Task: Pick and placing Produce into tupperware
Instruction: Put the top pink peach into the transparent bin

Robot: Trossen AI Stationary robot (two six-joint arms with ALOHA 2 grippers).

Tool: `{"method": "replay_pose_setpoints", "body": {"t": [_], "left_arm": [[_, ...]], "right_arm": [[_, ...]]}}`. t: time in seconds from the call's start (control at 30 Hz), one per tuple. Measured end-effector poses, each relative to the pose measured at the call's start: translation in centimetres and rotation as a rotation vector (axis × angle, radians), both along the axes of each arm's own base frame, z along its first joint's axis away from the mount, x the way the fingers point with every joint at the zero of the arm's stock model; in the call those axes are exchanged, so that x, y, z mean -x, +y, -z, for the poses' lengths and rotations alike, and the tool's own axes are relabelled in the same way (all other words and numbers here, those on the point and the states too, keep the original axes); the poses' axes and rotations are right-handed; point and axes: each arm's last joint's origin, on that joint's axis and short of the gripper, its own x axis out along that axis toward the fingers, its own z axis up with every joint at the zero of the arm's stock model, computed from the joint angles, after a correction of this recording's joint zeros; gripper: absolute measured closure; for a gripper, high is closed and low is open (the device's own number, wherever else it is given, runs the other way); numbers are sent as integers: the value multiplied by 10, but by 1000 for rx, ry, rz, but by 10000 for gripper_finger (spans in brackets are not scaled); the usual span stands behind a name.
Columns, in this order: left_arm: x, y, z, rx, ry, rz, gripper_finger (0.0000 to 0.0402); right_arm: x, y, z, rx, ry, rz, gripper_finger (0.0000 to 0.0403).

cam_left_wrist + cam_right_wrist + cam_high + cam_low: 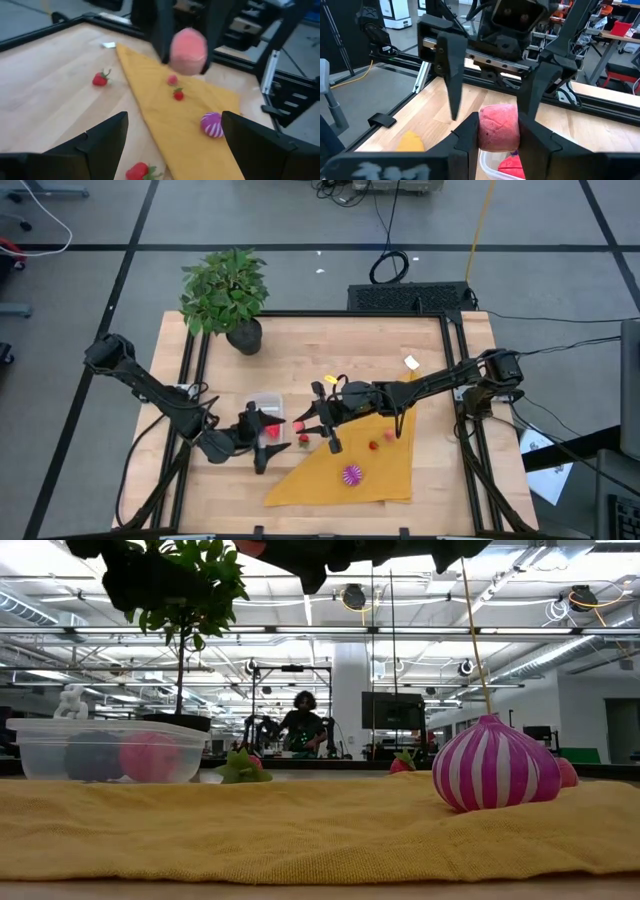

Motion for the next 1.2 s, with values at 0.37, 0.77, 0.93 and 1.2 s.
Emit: {"method": "replay_pose_setpoints", "body": {"t": [0.37, 0.77, 0.93, 1.2], "left_arm": [[-11, 12, -4, 64, -57, 12, 76], [3, 21, 17, 197, -64, -164, 76], [13, 22, 14, 257, -42, -176, 76], [20, 19, 4, 248, -36, -59, 76]], "right_arm": [[1, 4, 0, -11, 7, -8, 307], [1, 5, 2, -5, 27, -12, 307], [1, 5, 2, -8, 27, -11, 307], [1, 5, 2, -6, 23, -11, 307]]}}
